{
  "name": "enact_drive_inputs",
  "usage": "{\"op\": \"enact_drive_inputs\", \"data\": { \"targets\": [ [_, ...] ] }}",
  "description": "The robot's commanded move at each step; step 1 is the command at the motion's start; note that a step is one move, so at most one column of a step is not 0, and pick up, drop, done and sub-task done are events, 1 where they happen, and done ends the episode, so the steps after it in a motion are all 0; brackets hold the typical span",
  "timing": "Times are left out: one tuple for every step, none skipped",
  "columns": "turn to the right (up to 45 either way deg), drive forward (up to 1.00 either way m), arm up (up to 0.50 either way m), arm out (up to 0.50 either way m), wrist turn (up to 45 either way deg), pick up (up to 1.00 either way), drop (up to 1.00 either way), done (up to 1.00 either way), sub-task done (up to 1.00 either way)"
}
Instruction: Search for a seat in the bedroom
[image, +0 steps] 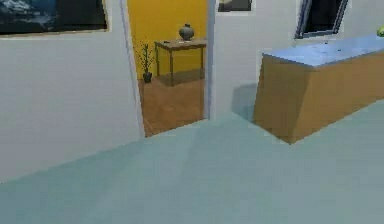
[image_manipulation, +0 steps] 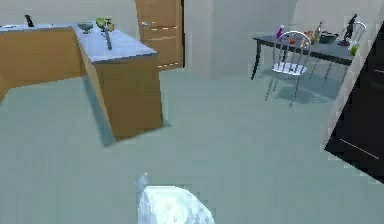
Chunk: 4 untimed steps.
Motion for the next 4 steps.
{"op": "enact_drive_inputs", "data": {
  "targets": [
    [0.0,1.0,0.0,0.0,0.0,0.0,0.0,0.0,0.0],
    [0.0,1.0,0.0,0.0,0.0,0.0,0.0,0.0,0.0],
    [-24.0,0.0,0.0,0.0,0.0,0.0,0.0,0.0,0.0],
    [0.0,0.55,0.0,0.0,0.0,0.0,0.0,0.0,0.0]
  ]
}}
